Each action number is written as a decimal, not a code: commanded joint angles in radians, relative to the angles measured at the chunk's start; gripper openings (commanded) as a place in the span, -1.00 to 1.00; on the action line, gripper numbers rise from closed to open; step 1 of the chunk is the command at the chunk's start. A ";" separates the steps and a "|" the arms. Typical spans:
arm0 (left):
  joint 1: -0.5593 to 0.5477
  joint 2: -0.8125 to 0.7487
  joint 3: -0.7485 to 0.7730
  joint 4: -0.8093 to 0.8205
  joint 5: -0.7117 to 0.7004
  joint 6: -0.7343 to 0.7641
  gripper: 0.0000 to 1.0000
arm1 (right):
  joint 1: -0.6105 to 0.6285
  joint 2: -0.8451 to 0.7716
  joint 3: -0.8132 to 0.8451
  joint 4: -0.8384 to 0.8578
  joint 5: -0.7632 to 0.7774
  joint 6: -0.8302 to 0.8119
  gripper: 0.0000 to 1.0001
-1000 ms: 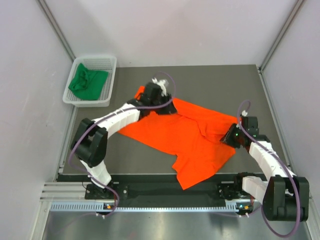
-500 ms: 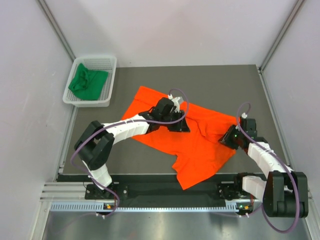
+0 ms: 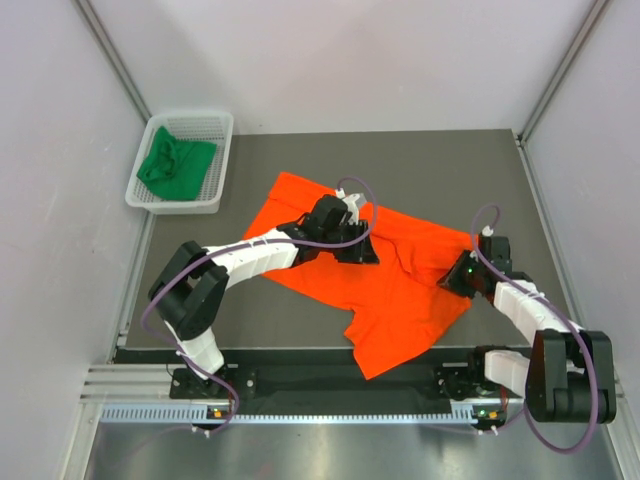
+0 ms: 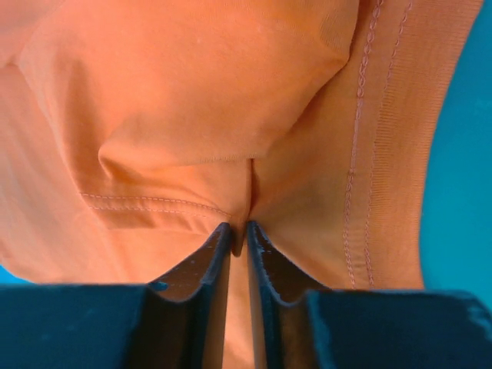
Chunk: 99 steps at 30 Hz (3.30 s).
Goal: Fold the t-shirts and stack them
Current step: Fold the tshirt
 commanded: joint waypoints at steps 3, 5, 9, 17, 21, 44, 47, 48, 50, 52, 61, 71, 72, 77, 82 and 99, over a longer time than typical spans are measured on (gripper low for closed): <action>0.002 -0.033 0.046 0.012 0.005 0.017 -0.18 | 0.012 -0.030 0.042 -0.027 -0.007 0.003 -0.84; 0.003 -0.024 0.052 0.017 0.014 0.019 -0.10 | 0.012 -0.077 0.068 -0.083 -0.004 -0.001 -0.96; 0.005 0.034 0.059 0.110 0.118 -0.033 -0.01 | 0.012 -0.127 0.114 -0.150 -0.022 -0.002 -1.00; 0.005 0.160 0.061 0.342 0.216 -0.191 -0.06 | -0.005 -0.068 0.208 -0.096 -0.030 0.010 -1.00; 0.005 0.194 0.032 0.452 0.215 -0.257 -0.16 | -0.036 0.026 0.254 -0.027 -0.044 0.010 -1.00; 0.003 0.422 0.105 0.664 0.195 -0.504 -0.05 | -0.164 0.379 0.420 0.148 -0.185 -0.008 -1.00; 0.000 0.450 0.131 0.652 0.163 -0.526 -0.05 | -0.167 0.391 0.421 0.163 -0.194 -0.005 -1.00; -0.001 0.455 0.138 0.644 0.154 -0.526 -0.11 | -0.167 0.391 0.421 0.165 -0.197 -0.005 -1.00; -0.001 0.462 0.154 0.615 0.128 -0.510 -0.17 | -0.169 0.393 0.421 0.169 -0.202 -0.007 -1.00; -0.003 0.461 0.158 0.575 0.097 -0.501 -0.21 | -0.175 0.394 0.421 0.171 -0.208 -0.007 -1.00; -0.018 0.494 0.201 0.491 0.054 -0.478 -0.32 | -0.192 0.416 0.430 0.185 -0.225 -0.004 -1.00; -0.023 0.527 0.268 0.371 0.029 -0.466 -0.19 | -0.200 0.422 0.438 0.189 -0.237 0.001 -1.00; -0.026 0.528 0.271 0.356 0.029 -0.466 -0.16 | -0.200 0.423 0.438 0.189 -0.237 0.001 -1.00; -0.030 0.547 0.277 0.386 0.023 -0.498 -0.14 | -0.200 0.422 0.427 0.202 -0.242 0.009 -1.00; -0.035 0.541 0.274 0.420 -0.021 -0.490 -0.21 | -0.200 0.419 0.423 0.202 -0.243 0.013 -1.00; -0.003 0.485 0.264 0.351 0.186 -0.470 -1.00 | -0.187 0.200 0.285 0.058 -0.234 -0.083 -1.00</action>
